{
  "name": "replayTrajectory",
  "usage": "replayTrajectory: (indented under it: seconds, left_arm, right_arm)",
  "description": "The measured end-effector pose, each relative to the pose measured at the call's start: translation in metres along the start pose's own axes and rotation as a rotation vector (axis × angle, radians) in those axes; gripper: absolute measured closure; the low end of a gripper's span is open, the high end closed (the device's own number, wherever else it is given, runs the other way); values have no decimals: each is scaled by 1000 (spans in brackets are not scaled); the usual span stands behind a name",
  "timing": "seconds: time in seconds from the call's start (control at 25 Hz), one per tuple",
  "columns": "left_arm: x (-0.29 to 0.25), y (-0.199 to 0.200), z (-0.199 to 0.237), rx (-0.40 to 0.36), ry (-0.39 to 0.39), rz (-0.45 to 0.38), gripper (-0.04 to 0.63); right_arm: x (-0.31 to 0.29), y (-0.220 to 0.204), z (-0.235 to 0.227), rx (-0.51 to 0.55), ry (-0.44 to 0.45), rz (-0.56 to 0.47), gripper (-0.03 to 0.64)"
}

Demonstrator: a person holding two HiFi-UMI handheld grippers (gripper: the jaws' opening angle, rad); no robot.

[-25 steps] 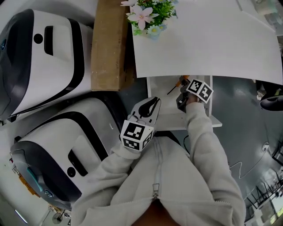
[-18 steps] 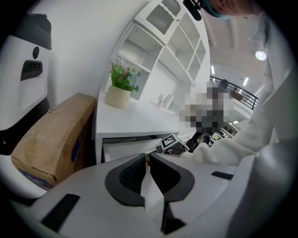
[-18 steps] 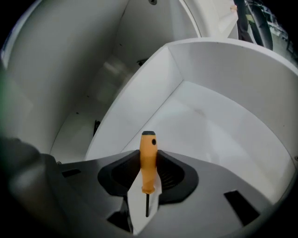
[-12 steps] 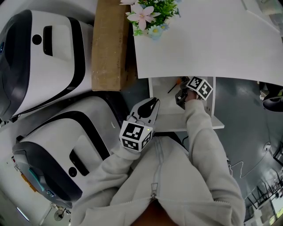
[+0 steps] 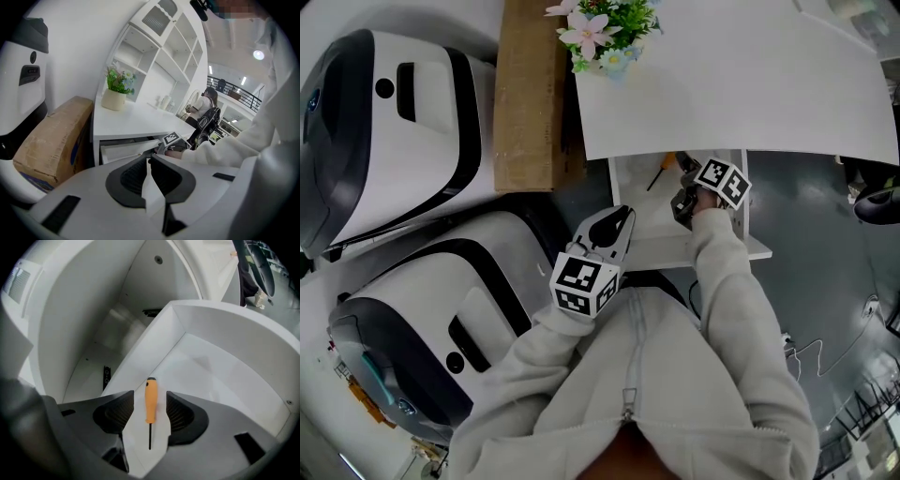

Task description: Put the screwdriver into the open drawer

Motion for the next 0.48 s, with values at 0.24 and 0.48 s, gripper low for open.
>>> replayTrajectory:
  seconds: [0.24, 0.48]
  left_arm:
    - [20, 3, -12, -35, 4, -49, 552]
    - [47, 3, -26, -48, 23, -104, 552]
  right_arm:
    - [50, 3, 8, -57, 84, -60, 391]
    - [119, -2, 31, 5, 189, -110, 390]
Point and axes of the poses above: the fingertips, and each gripper's own axes: x backward along the fingers, z to its left, y out of its top, the point moved 8 cm from there along x, backward along the fingers, and after that the axes turned 9 degrees about -x, right-handed, at the moved point
